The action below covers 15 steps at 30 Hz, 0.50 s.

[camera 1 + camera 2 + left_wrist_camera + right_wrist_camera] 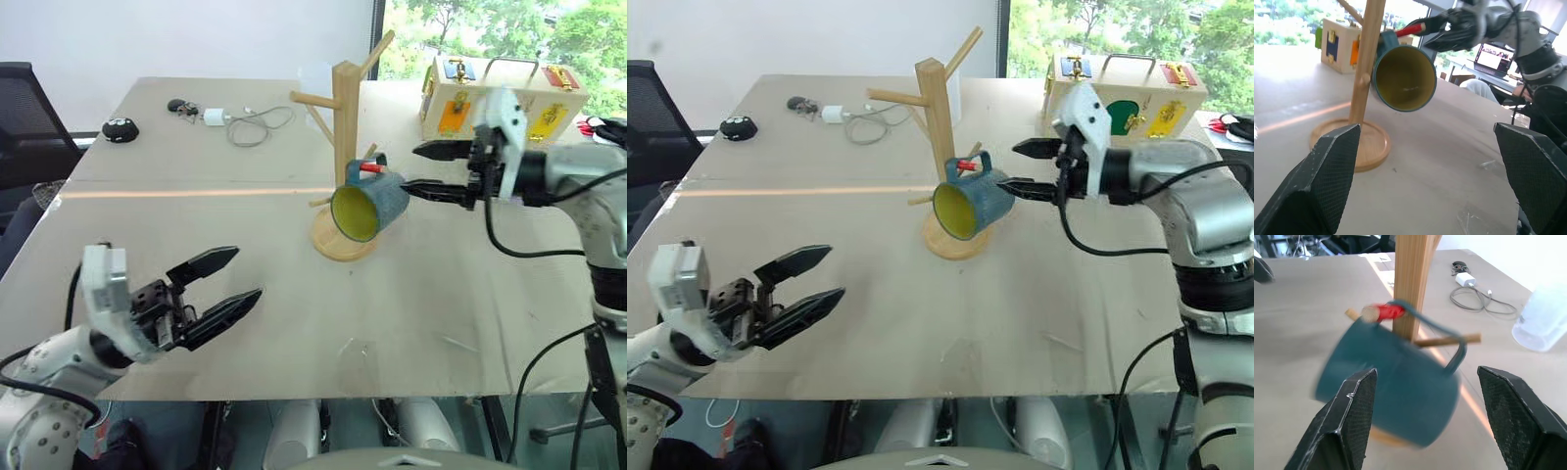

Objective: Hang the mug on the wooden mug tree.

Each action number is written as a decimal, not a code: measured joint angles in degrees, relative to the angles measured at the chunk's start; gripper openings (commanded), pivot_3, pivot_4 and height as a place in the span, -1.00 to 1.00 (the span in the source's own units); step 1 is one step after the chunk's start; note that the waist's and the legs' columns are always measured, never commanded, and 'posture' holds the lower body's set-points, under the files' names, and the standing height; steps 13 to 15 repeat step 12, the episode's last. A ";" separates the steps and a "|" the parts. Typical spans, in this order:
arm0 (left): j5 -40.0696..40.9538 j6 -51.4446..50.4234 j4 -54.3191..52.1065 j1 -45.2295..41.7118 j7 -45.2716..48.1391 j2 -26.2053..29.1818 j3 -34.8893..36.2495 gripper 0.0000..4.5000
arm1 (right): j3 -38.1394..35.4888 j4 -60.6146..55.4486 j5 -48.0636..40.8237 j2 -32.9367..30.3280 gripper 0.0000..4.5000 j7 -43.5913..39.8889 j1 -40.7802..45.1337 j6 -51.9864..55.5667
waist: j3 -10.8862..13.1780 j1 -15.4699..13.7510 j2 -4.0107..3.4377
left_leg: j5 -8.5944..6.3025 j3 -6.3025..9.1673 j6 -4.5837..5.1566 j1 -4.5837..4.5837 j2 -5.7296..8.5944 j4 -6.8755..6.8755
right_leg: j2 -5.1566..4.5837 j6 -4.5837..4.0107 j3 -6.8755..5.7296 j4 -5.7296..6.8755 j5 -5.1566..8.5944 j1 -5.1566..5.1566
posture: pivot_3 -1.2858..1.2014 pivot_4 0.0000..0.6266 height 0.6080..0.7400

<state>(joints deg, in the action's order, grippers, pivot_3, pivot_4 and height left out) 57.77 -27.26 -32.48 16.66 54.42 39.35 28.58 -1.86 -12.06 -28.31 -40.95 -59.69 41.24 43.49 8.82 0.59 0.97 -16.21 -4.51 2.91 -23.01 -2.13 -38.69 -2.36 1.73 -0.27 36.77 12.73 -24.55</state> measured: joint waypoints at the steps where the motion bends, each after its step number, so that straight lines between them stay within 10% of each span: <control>1: -1.20 -0.14 0.07 -0.22 -0.86 0.08 -0.70 1.00 | -2.10 -1.50 -1.19 -0.85 0.45 0.15 -3.21 0.24 | 0.00 -0.01 0.01 | 0.00 -0.01 0.00 0.01 -0.01 0.00 | 0.01 0.00 0.01 0.01 0.00 0.00 | 0.03 -0.52 1.00; 12: -12.59 -1.14 5.73 -0.29 -3.96 2.73 -4.67 1.00 | -24.56 -16.81 1.27 -2.32 0.45 4.04 -49.79 -8.98 | -0.05 -0.78 0.08 | 0.00 -0.14 0.01 0.26 -0.06 0.03 | 0.18 0.05 0.18 0.00 0.04 0.11 | 0.03 -0.52 1.00; 15: -12.59 -1.14 5.73 -0.29 -3.96 2.73 -4.67 1.00 | -24.56 -16.81 1.27 -2.32 0.45 4.04 -49.79 -8.98 | -0.05 -0.78 0.08 | 0.00 -0.14 0.01 0.26 -0.06 0.03 | 0.18 0.05 0.18 0.00 0.04 0.11 | 0.03 -0.52 1.00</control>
